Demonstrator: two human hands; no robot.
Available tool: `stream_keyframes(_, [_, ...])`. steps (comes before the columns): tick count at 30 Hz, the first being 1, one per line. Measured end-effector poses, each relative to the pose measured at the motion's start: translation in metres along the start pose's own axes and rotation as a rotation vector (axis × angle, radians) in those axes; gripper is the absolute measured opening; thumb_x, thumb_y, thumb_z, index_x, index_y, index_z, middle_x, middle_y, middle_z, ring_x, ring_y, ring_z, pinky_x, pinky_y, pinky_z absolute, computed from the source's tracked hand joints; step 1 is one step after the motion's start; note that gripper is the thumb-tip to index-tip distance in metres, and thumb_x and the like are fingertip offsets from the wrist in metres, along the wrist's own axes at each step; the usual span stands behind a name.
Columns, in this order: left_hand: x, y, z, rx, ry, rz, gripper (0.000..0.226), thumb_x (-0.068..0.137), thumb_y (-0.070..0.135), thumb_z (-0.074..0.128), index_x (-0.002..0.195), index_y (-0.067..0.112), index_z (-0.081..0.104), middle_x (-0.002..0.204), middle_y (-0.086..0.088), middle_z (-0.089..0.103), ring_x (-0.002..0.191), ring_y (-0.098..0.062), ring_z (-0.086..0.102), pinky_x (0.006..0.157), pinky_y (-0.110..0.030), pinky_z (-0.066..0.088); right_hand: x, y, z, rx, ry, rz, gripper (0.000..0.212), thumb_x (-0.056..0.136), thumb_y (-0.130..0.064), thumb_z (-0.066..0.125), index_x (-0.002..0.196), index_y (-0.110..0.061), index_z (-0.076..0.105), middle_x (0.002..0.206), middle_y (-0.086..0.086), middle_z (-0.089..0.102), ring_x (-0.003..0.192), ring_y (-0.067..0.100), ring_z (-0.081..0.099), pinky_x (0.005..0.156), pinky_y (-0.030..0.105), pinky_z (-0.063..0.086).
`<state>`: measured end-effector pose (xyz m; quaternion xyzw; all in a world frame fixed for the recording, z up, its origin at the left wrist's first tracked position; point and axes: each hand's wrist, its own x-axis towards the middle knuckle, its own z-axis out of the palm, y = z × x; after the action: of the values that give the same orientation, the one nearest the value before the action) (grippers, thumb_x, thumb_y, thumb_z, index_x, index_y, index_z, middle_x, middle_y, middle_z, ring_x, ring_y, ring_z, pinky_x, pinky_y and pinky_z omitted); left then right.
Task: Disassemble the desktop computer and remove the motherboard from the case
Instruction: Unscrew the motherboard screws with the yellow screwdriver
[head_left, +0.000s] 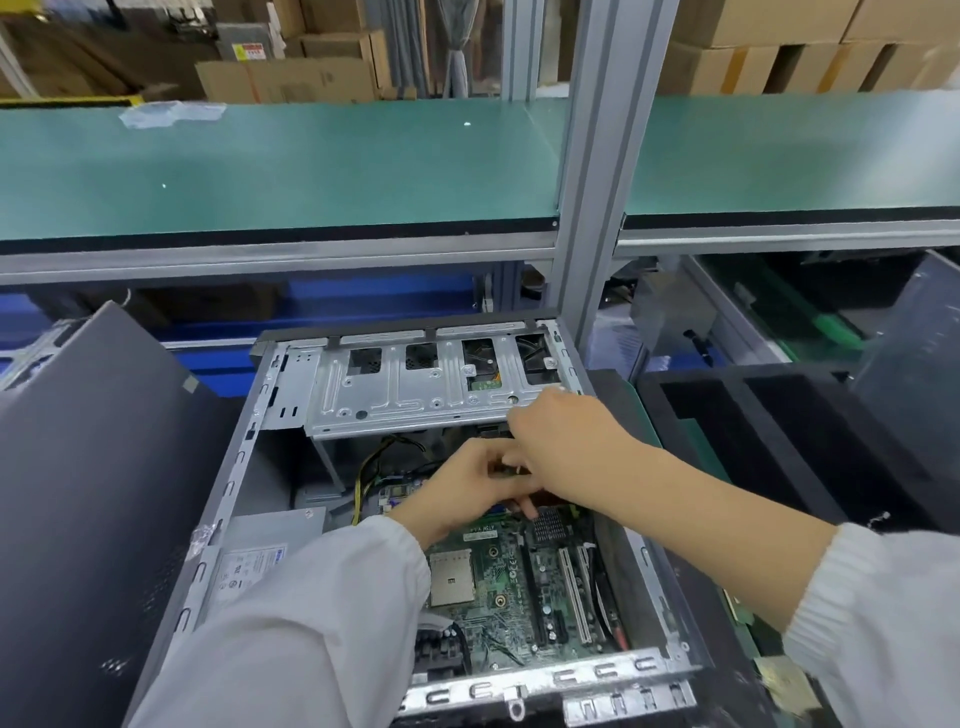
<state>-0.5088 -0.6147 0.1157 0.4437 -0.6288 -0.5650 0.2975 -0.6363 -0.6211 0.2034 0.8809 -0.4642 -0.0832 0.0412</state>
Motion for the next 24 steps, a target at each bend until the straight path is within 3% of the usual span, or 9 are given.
stream_keyframes(3, [0.001, -0.002, -0.001, 0.004, 0.02, -0.021, 0.017, 0.088, 0.009, 0.067, 0.095, -0.006, 0.064, 0.071, 0.0, 0.07, 0.063, -0.021, 0.069, 0.073, -0.041, 0.053, -0.001, 0.002, -0.001, 0.124, -0.033, -0.046, 0.024, 0.09, -0.027, 0.056, 0.11, -0.016, 0.049, 0.076, 0.0, 0.045, 0.097, 0.024, 0.045, 0.058, 0.029, 0.03])
stream_keyframes(7, [0.001, 0.0, -0.002, 0.02, 0.006, 0.001, 0.004, 0.09, 0.004, 0.062, 0.087, 0.006, 0.062, 0.066, 0.008, 0.069, 0.059, -0.015, 0.067, 0.065, -0.034, 0.049, 0.003, 0.005, -0.005, 0.037, 0.043, 0.047, 0.043, 0.088, -0.06, 0.048, 0.09, -0.017, 0.049, 0.077, 0.002, 0.045, 0.073, 0.021, 0.04, 0.059, 0.031, 0.032])
stream_keyframes(10, [0.0, 0.002, -0.002, -0.006, 0.028, 0.0, 0.006, 0.091, 0.003, 0.061, 0.088, 0.008, 0.062, 0.065, 0.008, 0.067, 0.058, -0.014, 0.065, 0.061, -0.027, 0.051, 0.009, 0.003, -0.001, 0.019, -0.011, 0.028, 0.026, 0.094, -0.039, 0.052, 0.102, -0.014, 0.057, 0.097, 0.007, 0.056, 0.085, 0.022, 0.05, 0.062, 0.031, 0.036])
stream_keyframes(12, [0.0, 0.002, -0.002, -0.035, 0.044, -0.007, 0.004, 0.092, 0.003, 0.06, 0.088, 0.006, 0.061, 0.063, 0.006, 0.065, 0.057, -0.013, 0.063, 0.06, -0.026, 0.05, 0.01, 0.006, 0.003, 0.097, -0.034, -0.019, 0.019, 0.091, -0.027, 0.056, 0.108, -0.018, 0.054, 0.098, 0.007, 0.055, 0.099, 0.023, 0.049, 0.063, 0.031, 0.035])
stream_keyframes(17, [0.0, 0.004, -0.002, 0.01, 0.022, -0.003, 0.013, 0.093, 0.002, 0.057, 0.083, 0.011, 0.059, 0.059, 0.008, 0.065, 0.056, -0.01, 0.064, 0.059, -0.026, 0.048, 0.005, 0.011, 0.003, 0.06, 0.038, 0.059, 0.038, 0.089, -0.057, 0.05, 0.087, -0.019, 0.05, 0.077, -0.001, 0.044, 0.08, 0.022, 0.051, 0.059, 0.03, 0.033])
stream_keyframes(21, [-0.001, 0.003, 0.0, -0.041, 0.031, -0.003, 0.016, 0.091, 0.003, 0.06, 0.083, 0.016, 0.061, 0.064, 0.01, 0.065, 0.057, -0.011, 0.063, 0.059, -0.025, 0.049, 0.003, 0.01, 0.004, 0.105, -0.039, 0.071, 0.023, 0.092, -0.036, 0.055, 0.109, -0.02, 0.058, 0.104, 0.008, 0.051, 0.075, 0.02, 0.043, 0.065, 0.029, 0.037])
stream_keyframes(24, [-0.001, 0.004, 0.001, -0.031, 0.019, 0.004, 0.014, 0.091, 0.003, 0.06, 0.084, 0.014, 0.062, 0.066, 0.011, 0.066, 0.058, -0.011, 0.063, 0.061, -0.028, 0.049, -0.003, 0.013, 0.001, 0.147, -0.018, 0.069, 0.029, 0.09, -0.046, 0.053, 0.104, -0.02, 0.056, 0.09, 0.003, 0.048, 0.083, 0.022, 0.05, 0.064, 0.03, 0.038])
